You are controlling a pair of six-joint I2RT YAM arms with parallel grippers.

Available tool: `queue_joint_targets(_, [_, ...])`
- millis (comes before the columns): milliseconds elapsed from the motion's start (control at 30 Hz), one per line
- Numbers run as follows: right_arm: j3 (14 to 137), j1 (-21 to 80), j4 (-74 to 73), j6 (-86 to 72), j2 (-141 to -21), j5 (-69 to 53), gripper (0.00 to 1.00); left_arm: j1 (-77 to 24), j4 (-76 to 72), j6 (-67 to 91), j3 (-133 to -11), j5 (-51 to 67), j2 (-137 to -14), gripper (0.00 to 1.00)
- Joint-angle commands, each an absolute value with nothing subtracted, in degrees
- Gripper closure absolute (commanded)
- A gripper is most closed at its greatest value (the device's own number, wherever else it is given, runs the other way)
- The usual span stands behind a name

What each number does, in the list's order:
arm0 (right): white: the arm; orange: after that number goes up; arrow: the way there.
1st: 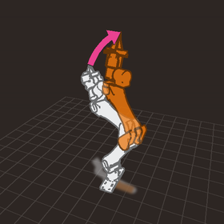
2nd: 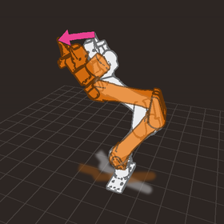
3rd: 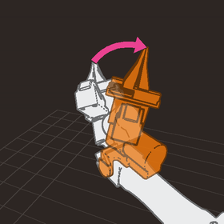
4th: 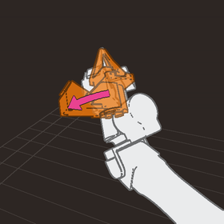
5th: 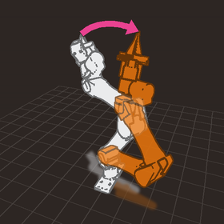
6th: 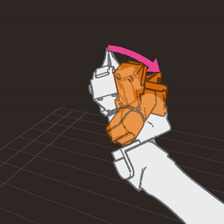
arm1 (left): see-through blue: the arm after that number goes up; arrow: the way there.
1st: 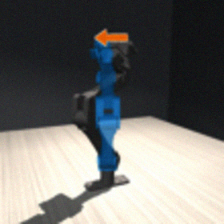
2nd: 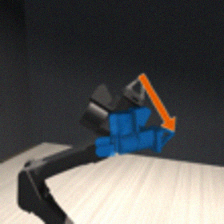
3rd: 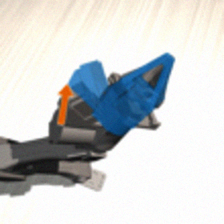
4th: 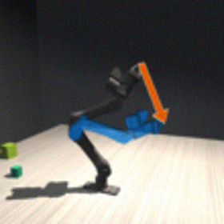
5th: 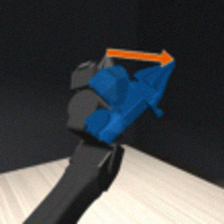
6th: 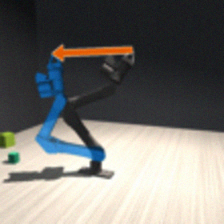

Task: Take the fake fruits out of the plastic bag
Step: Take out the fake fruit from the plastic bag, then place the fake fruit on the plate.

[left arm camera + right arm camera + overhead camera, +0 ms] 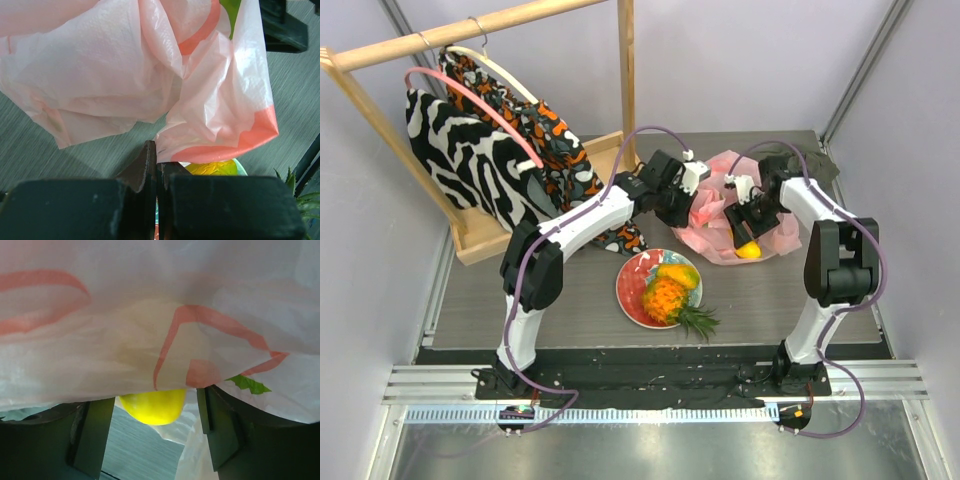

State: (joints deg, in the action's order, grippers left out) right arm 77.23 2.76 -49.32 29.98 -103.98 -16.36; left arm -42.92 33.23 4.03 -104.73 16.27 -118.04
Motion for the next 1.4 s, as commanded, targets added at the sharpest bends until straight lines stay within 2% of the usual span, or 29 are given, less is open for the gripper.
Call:
queue_joint_targets(0, [80.15,2.81,-48.25,31.73,-106.08,-14.15,0.25,-43.24,31.9,3.34,-105.47,16.7,-116.45,1.0])
queue_joint_targets(67, [80.16,2.81,-48.16,32.52,-107.4,-14.24,0.25,-43.33,31.9,3.16,-105.47,16.61,-116.46,1.0])
queue_joint_targets(100, [80.24,2.81,-48.16,32.61,-107.58,-14.41,0.28,-43.33,31.82,3.16,-105.47,16.44,-116.46,1.0])
queue_joint_targets(133, [80.33,2.81,-48.16,32.52,-107.58,-14.5,0.37,-43.42,31.9,3.16,-105.56,16.44,-116.54,1.0])
queue_joint_targets(267, [81.03,2.55,-50.61,33.92,-103.47,-13.54,0.5,-43.42,31.82,2.99,-106.08,16.17,-116.54,1.0])
queue_joint_targets(600, [75.33,2.2,-65.2,48.49,-83.0,-13.79,0.49,-43.33,31.38,2.37,-111.78,15.56,-118.74,1.0])
queue_joint_targets(633, [75.24,2.2,-66.69,50.17,-81.66,-14.58,0.49,-43.33,32.07,1.94,-112.41,15.9,-118.48,0.97])
queue_joint_targets(667, [75.5,2.2,-69.84,51.49,-80.69,-15.72,0.49,-43.16,32.34,1.76,-113.11,16.52,-118.04,0.88])
queue_joint_targets(700, [76.8,2.2,-71.26,53.85,-78.42,-18.69,0.49,-43.15,32.78,1.76,-114.25,17.13,-117.43,0.61])
queue_joint_targets(800, [81.36,5.26,-75.06,54.93,-76.56,-22.4,0.48,-42.02,34.1,2.37,-114.61,18.71,-111.9,0.23])
queue_joint_targets(900, [84.54,15.09,-73.75,53.35,-75.94,-21.72,0.48,-40.35,33.84,2.29,-111.2,20.39,-103.12,0.13])
queue_joint_targets(1067, [86.65,30.38,-66.55,53.78,-81.71,-18.02,0.48,-39.29,36.91,-3.07,-106.0,19.17,-89.58,0.08])
queue_joint_targets(1300, [97.53,36.82,-62.22,59.14,-98.68,-17.49,0.51,-38.24,41.49,-9.67,-100.04,14.68,-76.3,0.07])
queue_joint_targets(1367, [101.14,37.61,-63.71,60.11,-101.76,-17.93,0.52,-34.38,41.48,-8.53,-98.62,16.34,-74.45,0.07])
